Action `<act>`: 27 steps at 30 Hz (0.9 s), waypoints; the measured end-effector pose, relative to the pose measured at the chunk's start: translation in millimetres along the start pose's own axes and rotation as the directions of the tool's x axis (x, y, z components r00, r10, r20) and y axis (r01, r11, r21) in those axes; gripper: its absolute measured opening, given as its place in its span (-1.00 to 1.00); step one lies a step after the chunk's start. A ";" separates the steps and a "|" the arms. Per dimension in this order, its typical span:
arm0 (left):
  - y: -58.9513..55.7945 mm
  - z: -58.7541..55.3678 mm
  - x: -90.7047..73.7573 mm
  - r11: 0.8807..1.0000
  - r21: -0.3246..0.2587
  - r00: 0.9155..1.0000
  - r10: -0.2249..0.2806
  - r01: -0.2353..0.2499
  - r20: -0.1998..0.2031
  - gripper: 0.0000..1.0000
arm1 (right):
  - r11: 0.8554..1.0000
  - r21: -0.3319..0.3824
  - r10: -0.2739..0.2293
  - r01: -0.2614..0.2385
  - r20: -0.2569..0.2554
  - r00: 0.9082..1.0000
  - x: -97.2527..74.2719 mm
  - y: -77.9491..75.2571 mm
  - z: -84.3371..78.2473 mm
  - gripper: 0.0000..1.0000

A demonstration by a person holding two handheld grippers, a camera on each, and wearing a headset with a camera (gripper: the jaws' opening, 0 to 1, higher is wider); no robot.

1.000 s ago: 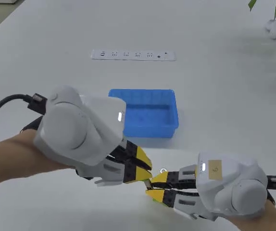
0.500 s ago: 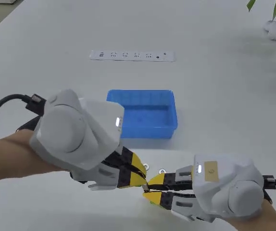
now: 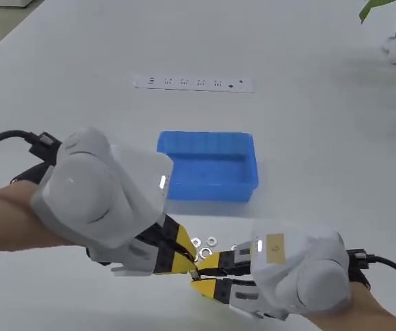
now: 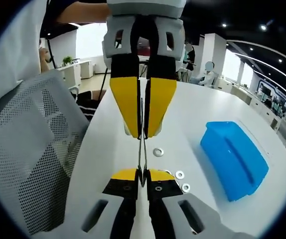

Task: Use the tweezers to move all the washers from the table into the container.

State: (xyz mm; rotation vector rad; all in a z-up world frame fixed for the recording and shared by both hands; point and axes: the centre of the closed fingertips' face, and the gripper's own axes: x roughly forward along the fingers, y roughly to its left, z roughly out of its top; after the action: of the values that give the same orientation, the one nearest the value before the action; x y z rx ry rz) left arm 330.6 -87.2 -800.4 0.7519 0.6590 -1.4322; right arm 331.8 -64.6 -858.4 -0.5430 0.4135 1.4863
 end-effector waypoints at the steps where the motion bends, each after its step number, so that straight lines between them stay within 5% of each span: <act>1: 0.4 -0.8 -1.4 1.000 -0.005 1.000 0.002 -0.002 0.004 -0.88 | 1.000 0.012 0.001 -0.001 0.001 1.000 -0.4 -0.9 0.0 -0.86; 27: -11.9 -2.4 -22.0 0.999 -0.018 0.998 0.045 -0.044 0.052 -0.89 | 1.000 0.020 0.018 -0.019 0.029 0.999 9.6 10.3 23.6 -0.79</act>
State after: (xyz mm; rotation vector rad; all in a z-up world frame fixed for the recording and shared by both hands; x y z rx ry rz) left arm 317.9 -71.6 -785.3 0.7089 0.6094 -1.3992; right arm 320.4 -43.1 -845.6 -0.5023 0.4109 1.5045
